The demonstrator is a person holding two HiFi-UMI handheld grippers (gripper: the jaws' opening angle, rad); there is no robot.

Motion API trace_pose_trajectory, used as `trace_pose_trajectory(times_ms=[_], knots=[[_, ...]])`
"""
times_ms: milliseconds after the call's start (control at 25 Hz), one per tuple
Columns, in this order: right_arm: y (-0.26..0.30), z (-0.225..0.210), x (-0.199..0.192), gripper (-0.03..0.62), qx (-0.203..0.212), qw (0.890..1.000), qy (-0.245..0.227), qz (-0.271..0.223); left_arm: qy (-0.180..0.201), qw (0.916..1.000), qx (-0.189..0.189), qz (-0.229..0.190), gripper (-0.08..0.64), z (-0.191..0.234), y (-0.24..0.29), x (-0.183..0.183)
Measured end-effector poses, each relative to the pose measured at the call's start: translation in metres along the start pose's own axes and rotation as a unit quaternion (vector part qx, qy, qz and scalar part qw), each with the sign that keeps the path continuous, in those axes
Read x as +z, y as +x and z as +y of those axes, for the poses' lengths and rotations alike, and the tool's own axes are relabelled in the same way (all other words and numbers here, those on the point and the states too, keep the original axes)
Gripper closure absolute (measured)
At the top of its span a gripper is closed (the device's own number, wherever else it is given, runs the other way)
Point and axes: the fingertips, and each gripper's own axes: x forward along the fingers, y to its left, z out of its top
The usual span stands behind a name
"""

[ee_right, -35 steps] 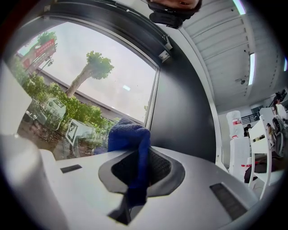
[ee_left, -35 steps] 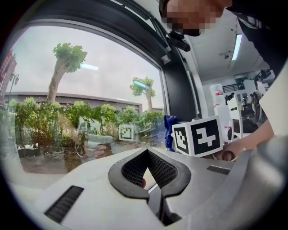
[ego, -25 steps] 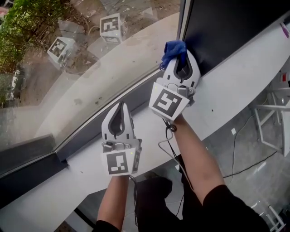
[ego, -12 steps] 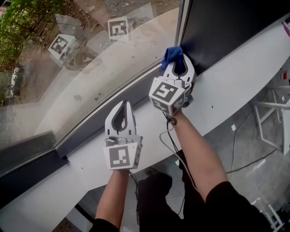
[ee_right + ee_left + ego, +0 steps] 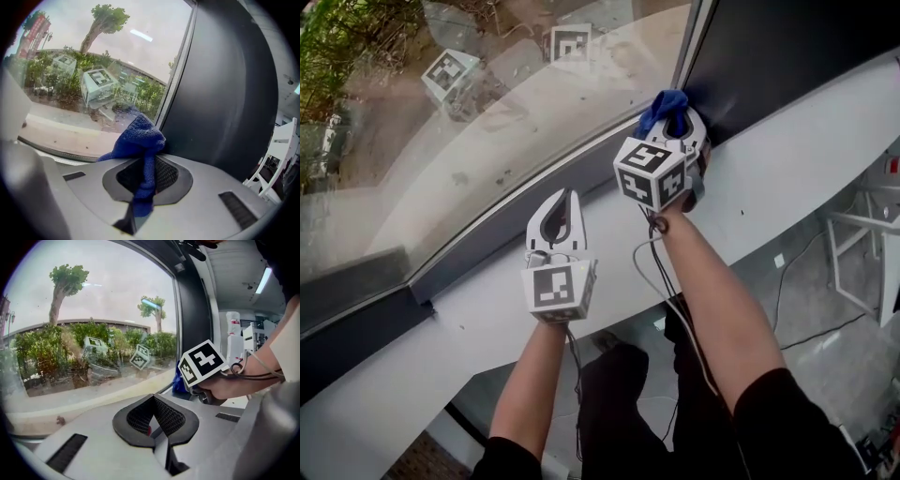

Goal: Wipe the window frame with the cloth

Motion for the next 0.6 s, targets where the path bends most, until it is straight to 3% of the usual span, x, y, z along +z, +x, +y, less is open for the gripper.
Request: trace_pose_trajectory(times_ms=[200, 400, 600], knots=[[0.000, 0.011, -0.010, 0.569, 0.019, 0.997, -0.081, 0.009, -0.016, 0.9997, -0.004, 0.017, 0.555, -0.011, -0.015, -0.003], [-0.004, 0.017, -0.018, 0.569, 0.068, 0.995, -0.070, 0.032, -0.025, 0.9994, 0.009, 0.023, 0.555, -0.018, -0.028, -0.012], [-0.030, 0.054, -0.021, 0.569, 0.155, 0.985, -0.073, 0.008, -0.041, 0.9973, 0.041, 0.046, 0.555, -0.021, -0.045, -0.020]])
